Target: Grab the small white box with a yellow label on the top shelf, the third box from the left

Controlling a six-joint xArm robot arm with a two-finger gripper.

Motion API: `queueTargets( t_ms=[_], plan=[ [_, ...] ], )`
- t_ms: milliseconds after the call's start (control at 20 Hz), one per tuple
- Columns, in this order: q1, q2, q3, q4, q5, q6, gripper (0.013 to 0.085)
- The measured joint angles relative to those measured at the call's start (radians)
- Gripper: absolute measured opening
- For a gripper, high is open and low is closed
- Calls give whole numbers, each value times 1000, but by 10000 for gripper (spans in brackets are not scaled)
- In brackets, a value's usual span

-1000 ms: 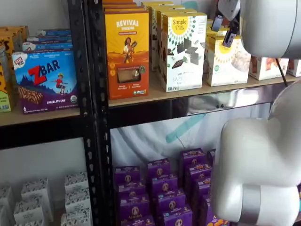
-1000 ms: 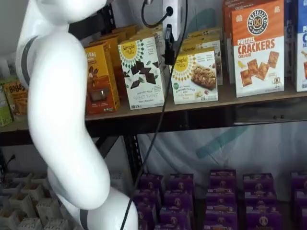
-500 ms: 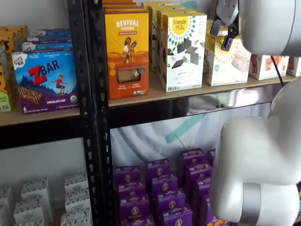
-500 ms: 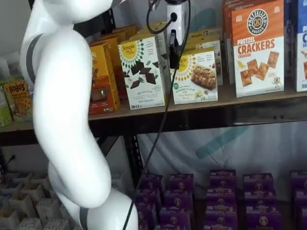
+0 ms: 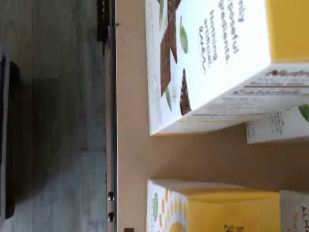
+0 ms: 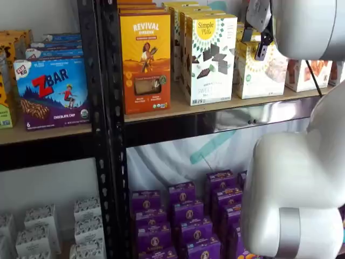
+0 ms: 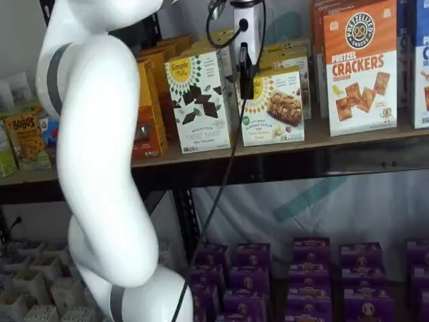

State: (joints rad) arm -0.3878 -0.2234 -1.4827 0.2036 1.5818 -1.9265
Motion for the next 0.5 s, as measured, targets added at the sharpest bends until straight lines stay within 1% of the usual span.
queueTargets(
  t_ms=[150,400,500],
  plan=[
    [14,12,-17,-29,14,10,850],
    [40,8,-8,-77,5,27,850],
    [49,14,-16,-95,20,35,850]
  ],
)
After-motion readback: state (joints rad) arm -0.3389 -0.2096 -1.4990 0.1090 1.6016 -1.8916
